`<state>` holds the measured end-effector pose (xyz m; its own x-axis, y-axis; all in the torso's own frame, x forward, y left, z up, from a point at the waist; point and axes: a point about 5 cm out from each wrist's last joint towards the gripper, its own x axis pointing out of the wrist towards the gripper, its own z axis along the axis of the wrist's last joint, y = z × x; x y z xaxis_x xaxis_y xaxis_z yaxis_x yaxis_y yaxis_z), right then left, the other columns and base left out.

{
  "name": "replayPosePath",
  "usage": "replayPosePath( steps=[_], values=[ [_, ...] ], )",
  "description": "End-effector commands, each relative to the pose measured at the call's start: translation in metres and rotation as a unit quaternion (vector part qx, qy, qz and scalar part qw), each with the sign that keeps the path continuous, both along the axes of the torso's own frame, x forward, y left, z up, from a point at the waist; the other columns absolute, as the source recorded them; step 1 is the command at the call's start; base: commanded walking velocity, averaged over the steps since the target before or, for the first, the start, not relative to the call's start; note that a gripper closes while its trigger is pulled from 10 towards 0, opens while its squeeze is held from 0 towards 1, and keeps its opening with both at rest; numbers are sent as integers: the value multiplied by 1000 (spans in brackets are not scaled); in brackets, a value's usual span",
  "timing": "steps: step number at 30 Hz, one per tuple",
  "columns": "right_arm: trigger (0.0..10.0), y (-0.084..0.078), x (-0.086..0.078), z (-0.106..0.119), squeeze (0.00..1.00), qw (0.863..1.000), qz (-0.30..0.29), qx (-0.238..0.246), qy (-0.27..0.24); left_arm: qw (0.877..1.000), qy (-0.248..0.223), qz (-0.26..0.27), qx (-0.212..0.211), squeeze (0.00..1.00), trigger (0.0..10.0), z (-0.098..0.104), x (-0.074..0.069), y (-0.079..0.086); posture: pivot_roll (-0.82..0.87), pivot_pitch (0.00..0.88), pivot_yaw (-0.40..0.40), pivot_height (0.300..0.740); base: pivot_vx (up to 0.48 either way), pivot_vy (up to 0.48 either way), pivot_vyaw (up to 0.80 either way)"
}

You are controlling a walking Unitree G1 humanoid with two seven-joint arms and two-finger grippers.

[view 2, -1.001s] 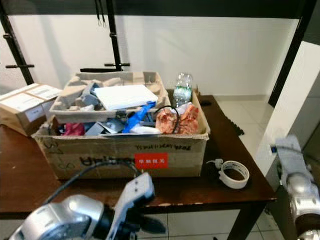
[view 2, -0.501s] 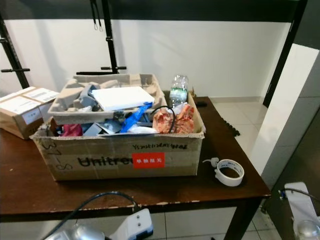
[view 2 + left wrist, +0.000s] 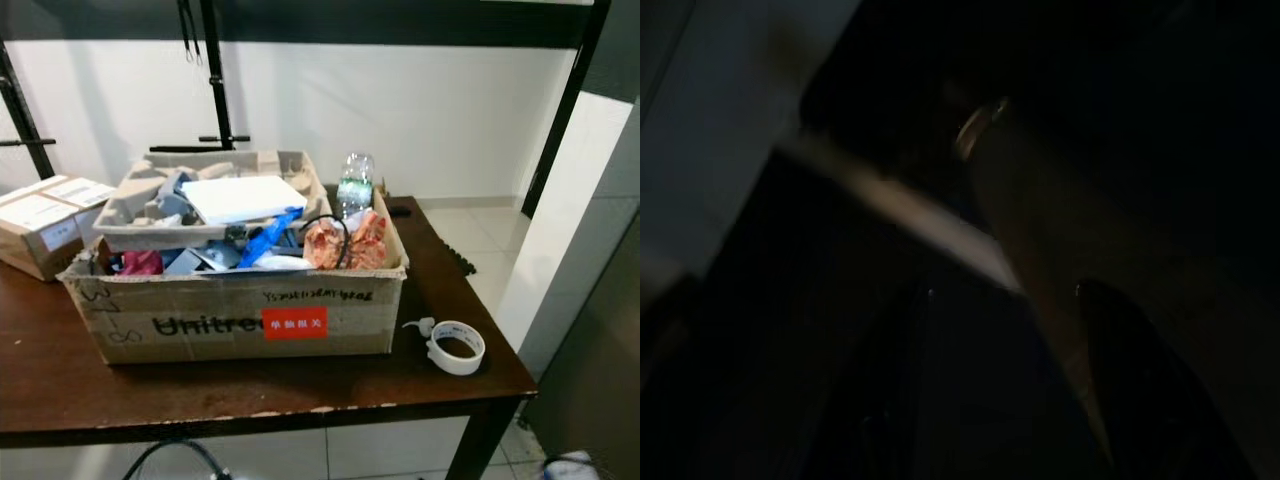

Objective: Picking trash to rubbish bin

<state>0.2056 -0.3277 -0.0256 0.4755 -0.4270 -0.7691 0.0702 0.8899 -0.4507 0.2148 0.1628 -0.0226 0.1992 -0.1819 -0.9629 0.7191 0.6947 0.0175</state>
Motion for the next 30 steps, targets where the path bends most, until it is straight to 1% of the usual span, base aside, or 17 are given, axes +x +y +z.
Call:
replayPosePath(
  steps=[1,2,3,4,5,6,7,8,9,11,12,13,14,17,22,26,30],
  values=[
    [10000,1,-11,-8,0,999,4,11,33,1000,7,10,17,0,10000,-6,-6,7,-67,139,4,740,0,0,0],
    [10000,16,-18,-20,0,997,21,44,59,999,16,25,40,0,10000,-17,-13,14,-65,138,0,740,0,0,0],
    [10000,16,-18,-20,0,997,21,44,59,999,16,25,40,0,10000,-17,-13,14,-65,138,0,740,0,0,0],
    [10000,31,-23,-29,0,995,36,66,73,997,21,45,56,0,10000,-26,-20,19,-64,138,-2,740,0,0,0],
    [10000,31,-23,-29,0,995,36,66,73,997,21,45,56,0,10000,-26,-20,19,-64,138,-2,740,0,0,0],
    [10000,55,-25,-40,0,990,51,110,70,995,-31,86,42,0,10000,-35,-19,19,-64,135,-1,740,0,0,0],
    [10000,78,-27,-48,0,983,63,157,67,984,-73,158,29,0,10000,-40,-17,21,-64,135,-1,740,0,0,0],
    [10000,78,-27,-48,0,983,63,157,67,984,-73,158,29,0,10000,-40,-17,21,-64,135,-1,740,0,0,0],
    [10000,96,-27,-53,0,977,83,187,58,970,-104,217,27,0,10000,-44,-17,24,-64,135,-1,740,0,0,0],
    [10000,96,-27,-53,0,977,83,187,58,970,-104,217,27,0,10000,-44,-17,24,-64,135,-1,740,0,0,0],
    [10000,110,-25,-55,0,973,109,199,45,959,-134,246,35,0,10000,-45,-16,27,-69,126,-5,740,0,0,0],
    [10000,110,-25,-55,0,973,109,199,45,959,-134,246,35,0,10000,-45,-16,27,-69,126,-5,740,0,0,0],
    [10000,120,-22,-55,0,971,128,201,26,955,-148,254,48,0,10000,-46,-15,29,-69,126,-5,740,0,0,0],
    [10000,133,-17,-53,0,967,133,217,-4,956,-157,241,62,0,10000,-47,-16,32,-69,120,-9,740,0,0,0],
    [10000,139,-17,-55,0,965,122,231,-7,956,-155,241,63,0,10000,-48,-17,34,-72,104,-13,740,0,0,0],
    [10000,139,-25,-60,0,972,98,212,19,953,-164,249,54,0,10000,-49,-15,36,-71,83,-11,740,0,0,0],
    [10000,146,-22,-59,0,967,59,249,-13,947,-190,256,40,0,10000,-46,-6,32,-72,66,-8,740,0,0,0]
  ],
)
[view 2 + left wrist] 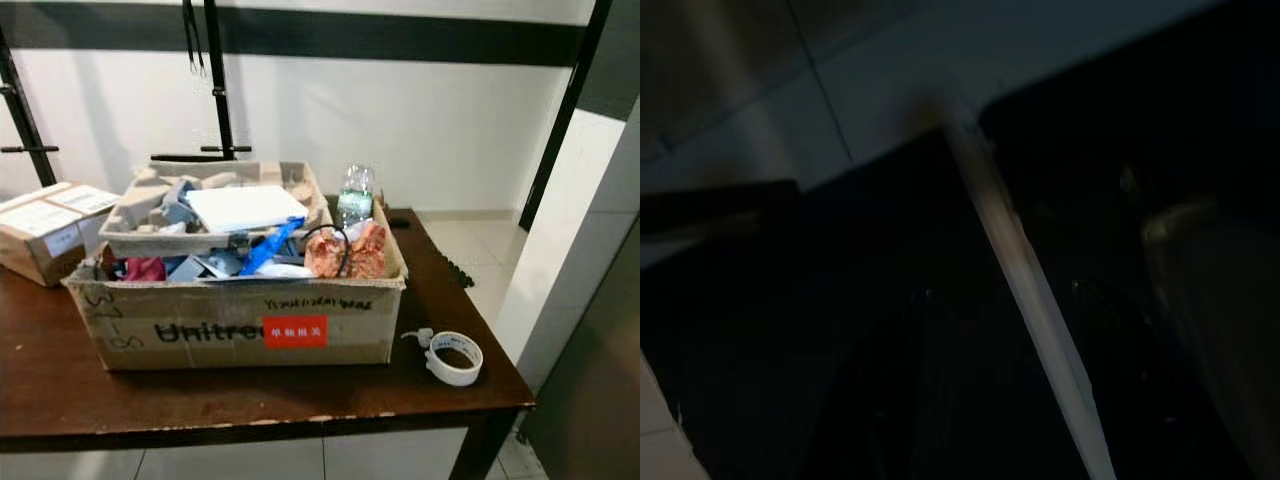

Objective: Picking trash to rubbish bin

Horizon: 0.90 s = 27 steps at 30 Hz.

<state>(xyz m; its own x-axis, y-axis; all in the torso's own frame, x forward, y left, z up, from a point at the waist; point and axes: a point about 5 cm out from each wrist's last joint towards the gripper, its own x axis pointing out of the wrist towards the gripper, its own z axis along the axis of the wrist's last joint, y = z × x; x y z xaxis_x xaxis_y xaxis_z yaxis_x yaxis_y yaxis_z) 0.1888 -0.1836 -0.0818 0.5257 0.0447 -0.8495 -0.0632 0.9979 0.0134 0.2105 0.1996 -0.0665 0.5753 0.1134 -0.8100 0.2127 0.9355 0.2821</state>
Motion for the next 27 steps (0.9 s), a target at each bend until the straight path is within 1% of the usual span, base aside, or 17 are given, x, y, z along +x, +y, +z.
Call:
replayPosePath(
  steps=[1,3,5,10,12,15,19,21,23,25,26,27],
  values=[
    [10000,3,-4,-2,0,1000,-14,15,-1,1000,-3,-5,-8,0,10000,-2,-1,-6,-70,59,-6,740,0,0,0],
    [10000,4,-3,-2,0,1000,-22,19,-9,1000,-6,-2,-16,0,10000,-1,2,-8,-71,55,-5,740,0,0,0],
    [10000,5,-1,-1,0,1000,-23,17,-13,1000,-6,-7,-15,0,10000,0,4,-9,-72,42,-9,740,0,0,0],
    [10000,7,1,0,0,1000,-19,12,-14,1000,-3,-13,-14,0,10000,0,4,-9,-71,40,-9,740,0,0,0],
    [10000,6,1,0,0,1000,-20,3,-11,1000,2,-18,-8,0,10000,-1,4,-8,-66,43,-14,740,0,0,0],
    [10000,7,2,0,0,999,-41,11,-15,1000,3,-17,-6,0,10000,-1,2,-3,-54,62,-18,740,0,0,0],
    [10000,9,2,0,0,999,-44,15,-17,1000,0,-11,-8,0,10000,-1,0,0,-47,74,-23,740,0,0,0],
    [10000,10,3,0,0,999,-43,13,-20,1000,-12,7,-14,0,10000,0,1,3,-29,96,-37,740,0,0,0],
    [10000,11,5,2,0,999,-41,14,-28,999,-36,24,-7,0,10000,2,3,9,-13,105,-40,740,0,0,0],
    [10000,11,5,2,0,999,-41,14,-28,999,-36,24,-7,0,10000,2,3,9,-13,105,-40,740,0,0,0],
    [10000,14,7,2,0,998,-40,18,-35,998,-58,40,6,0,10000,5,2,18,-7,123,-36,740,0,0,0],
    [10000,13,6,2,0,998,-41,17,-37,997,-63,50,7,0,10000,5,1,22,-6,125,-35,740,0,0,0]
  ],
)
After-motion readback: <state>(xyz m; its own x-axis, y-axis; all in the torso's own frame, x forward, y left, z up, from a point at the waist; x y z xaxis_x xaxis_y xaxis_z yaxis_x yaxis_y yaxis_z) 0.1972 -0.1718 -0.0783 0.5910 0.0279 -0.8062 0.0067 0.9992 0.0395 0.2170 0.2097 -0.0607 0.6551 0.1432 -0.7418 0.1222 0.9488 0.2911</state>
